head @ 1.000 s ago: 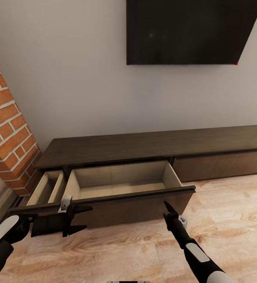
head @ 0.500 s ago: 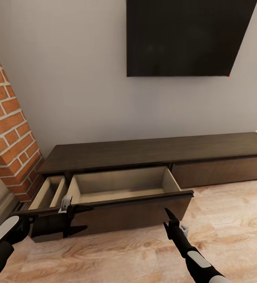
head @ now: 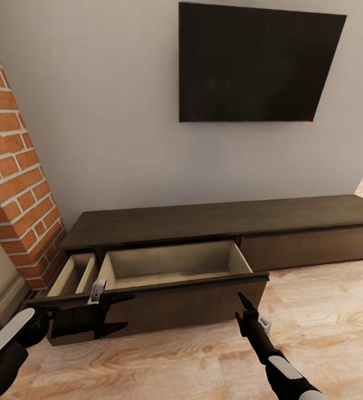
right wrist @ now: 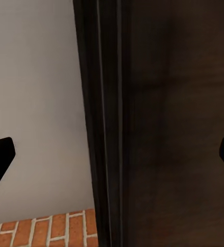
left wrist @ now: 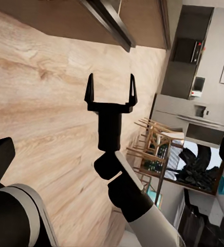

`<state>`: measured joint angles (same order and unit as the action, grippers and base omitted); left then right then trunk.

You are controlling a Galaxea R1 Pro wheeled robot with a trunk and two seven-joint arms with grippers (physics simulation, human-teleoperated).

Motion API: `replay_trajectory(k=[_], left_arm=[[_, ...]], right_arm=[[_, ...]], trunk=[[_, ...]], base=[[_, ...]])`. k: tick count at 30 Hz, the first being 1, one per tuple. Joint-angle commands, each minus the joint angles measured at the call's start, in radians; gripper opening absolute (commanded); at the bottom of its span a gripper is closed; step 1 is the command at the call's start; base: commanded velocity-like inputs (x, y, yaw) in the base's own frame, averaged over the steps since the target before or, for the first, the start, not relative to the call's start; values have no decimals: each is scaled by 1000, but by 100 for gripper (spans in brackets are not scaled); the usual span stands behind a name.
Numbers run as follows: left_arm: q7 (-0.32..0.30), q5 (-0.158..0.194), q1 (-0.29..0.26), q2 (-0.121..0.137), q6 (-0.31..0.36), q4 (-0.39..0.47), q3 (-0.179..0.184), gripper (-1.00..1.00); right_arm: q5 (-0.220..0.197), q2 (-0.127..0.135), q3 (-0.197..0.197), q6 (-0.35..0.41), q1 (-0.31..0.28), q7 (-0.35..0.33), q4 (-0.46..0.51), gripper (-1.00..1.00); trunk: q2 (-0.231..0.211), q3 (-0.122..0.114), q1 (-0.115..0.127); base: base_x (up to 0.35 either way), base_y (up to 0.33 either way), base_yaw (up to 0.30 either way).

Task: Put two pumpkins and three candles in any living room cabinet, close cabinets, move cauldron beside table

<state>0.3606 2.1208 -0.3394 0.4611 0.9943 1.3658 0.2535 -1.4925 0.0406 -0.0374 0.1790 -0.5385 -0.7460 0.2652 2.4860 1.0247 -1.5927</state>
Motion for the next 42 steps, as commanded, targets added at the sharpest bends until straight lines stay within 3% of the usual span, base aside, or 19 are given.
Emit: replay_trajectory(k=[1,10,42], left_arm=[[9,10,-1,0,0,-1,1,100],[9,11,-1,-2,1,-5,1,100],[9,13,-3,-2,1,-5,1,100]], right_arm=[[-11,2,-4,7,0,-4,-3,100],[-14,6,-4,14,3,-32,-16,100],[-13,5,-4,-15,3,-34,-17,100]], trunk=[[-7,-2,4],[-70,-31,39],[-294,-131,161]], base=[[0,0,0],[0,0,0],[0,0,0]])
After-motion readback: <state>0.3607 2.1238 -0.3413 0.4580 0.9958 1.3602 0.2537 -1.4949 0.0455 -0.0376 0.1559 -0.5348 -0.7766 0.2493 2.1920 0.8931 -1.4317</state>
